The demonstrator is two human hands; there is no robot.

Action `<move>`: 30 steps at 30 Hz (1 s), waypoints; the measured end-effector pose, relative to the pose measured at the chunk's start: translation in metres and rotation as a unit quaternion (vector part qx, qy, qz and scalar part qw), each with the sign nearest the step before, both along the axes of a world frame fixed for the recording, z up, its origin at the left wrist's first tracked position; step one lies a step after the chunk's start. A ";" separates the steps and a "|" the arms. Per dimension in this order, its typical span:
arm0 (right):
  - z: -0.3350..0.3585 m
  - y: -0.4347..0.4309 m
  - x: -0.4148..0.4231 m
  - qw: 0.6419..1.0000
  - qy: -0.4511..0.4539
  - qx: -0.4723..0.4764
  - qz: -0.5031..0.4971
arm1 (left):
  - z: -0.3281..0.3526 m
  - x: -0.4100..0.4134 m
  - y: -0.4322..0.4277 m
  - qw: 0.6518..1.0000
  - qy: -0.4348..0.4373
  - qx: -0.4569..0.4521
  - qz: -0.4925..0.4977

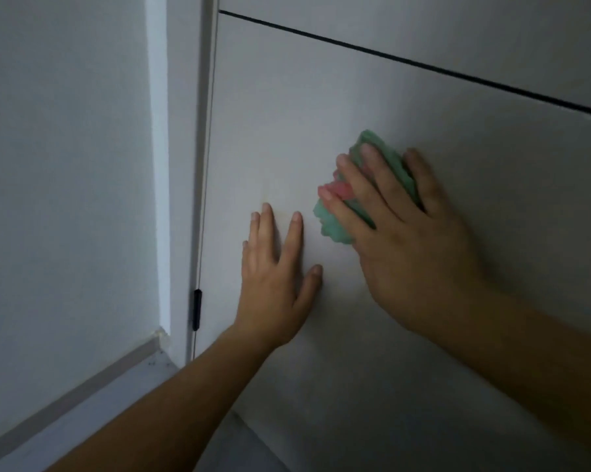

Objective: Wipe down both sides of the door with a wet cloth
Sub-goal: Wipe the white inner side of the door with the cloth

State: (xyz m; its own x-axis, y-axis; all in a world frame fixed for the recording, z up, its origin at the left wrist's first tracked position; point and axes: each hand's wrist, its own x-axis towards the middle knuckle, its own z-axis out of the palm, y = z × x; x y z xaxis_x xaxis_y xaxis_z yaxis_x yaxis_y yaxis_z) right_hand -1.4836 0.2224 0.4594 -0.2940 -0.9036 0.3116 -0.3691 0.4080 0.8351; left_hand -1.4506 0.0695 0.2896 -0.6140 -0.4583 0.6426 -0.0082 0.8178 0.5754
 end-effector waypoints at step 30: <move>-0.062 -0.178 -0.013 0.992 0.056 0.103 0.045 | -0.074 0.006 0.004 0.993 0.024 0.098 -0.063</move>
State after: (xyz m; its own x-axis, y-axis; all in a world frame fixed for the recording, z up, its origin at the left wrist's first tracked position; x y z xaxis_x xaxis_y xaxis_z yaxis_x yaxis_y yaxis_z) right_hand -1.4963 0.0445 0.3974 -0.1840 -0.9723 0.1438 -0.2963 0.1944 0.9351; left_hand -1.4450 0.0734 0.2160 -0.6453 -0.4983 0.5790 0.1183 0.6836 0.7202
